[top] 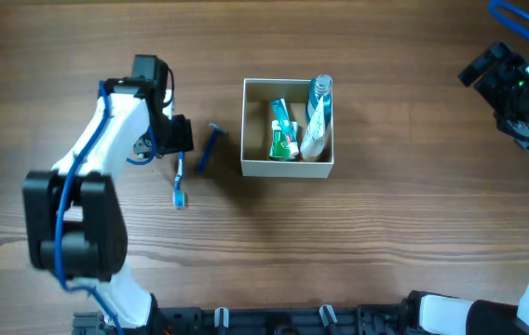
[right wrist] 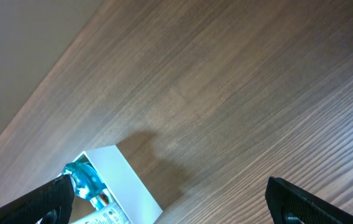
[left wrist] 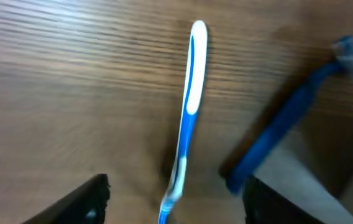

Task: Pack container
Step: 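Grasp the blue toothbrush and place it in the box, then grasp the blue razor with the left gripper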

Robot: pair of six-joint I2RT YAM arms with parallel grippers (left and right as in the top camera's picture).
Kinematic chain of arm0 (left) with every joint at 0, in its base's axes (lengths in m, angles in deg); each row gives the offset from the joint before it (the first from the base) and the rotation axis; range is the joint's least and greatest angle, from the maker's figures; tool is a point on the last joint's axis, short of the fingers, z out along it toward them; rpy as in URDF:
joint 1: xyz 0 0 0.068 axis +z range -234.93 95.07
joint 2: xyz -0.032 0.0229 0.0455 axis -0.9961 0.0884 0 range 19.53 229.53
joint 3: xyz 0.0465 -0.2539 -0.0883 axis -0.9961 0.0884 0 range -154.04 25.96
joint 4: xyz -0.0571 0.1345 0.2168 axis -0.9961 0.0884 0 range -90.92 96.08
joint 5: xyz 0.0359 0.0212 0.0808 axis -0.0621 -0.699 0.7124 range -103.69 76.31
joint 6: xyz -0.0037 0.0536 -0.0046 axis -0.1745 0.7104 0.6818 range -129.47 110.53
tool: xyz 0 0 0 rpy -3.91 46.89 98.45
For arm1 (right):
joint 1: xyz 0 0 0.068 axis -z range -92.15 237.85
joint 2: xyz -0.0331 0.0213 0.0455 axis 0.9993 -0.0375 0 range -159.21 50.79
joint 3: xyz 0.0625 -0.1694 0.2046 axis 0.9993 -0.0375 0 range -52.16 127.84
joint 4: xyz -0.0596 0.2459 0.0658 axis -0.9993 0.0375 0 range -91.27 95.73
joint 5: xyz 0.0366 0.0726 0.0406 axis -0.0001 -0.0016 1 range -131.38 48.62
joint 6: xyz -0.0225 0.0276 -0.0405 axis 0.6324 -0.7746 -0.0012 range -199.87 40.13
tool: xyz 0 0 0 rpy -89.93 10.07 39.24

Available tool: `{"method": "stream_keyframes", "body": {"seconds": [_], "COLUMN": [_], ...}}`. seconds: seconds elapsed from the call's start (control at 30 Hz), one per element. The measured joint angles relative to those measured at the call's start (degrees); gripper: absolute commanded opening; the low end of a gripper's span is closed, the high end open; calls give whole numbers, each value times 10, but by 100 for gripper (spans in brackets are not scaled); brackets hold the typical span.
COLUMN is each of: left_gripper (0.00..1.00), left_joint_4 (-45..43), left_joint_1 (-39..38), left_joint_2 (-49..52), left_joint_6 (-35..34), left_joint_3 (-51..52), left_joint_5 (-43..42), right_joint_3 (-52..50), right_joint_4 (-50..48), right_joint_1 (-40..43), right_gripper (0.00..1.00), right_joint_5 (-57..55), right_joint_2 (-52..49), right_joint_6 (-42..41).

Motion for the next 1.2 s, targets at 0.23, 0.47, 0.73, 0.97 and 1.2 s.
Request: {"method": "stream_keyframes", "body": {"seconds": [0.23,0.47,0.73,0.97,1.2], "left_gripper": [11,4,4,9,67], "left_joint_4": [-2,45,-6,-175,-191], "left_joint_1": [0,0,-71,-226,-240], "left_joint_2": [66,66,-146,-84,-28], "left_joint_6": [21,23,-14,-23,-43], "left_joint_3": [0,-7,-108,-111,-109], "left_joint_5": [-10,-15,-100,-87,-54], "right_joint_3": [0,0,0,0,0], "right_joint_4": [0,0,0,0,0], "right_joint_1": [0,0,0,0,0], "right_gripper": [100,100,100,100,100], "right_joint_5": [0,0,0,0,0], "right_joint_2": [0,0,0,0,0], "right_joint_6": [0,0,0,0,0]}}
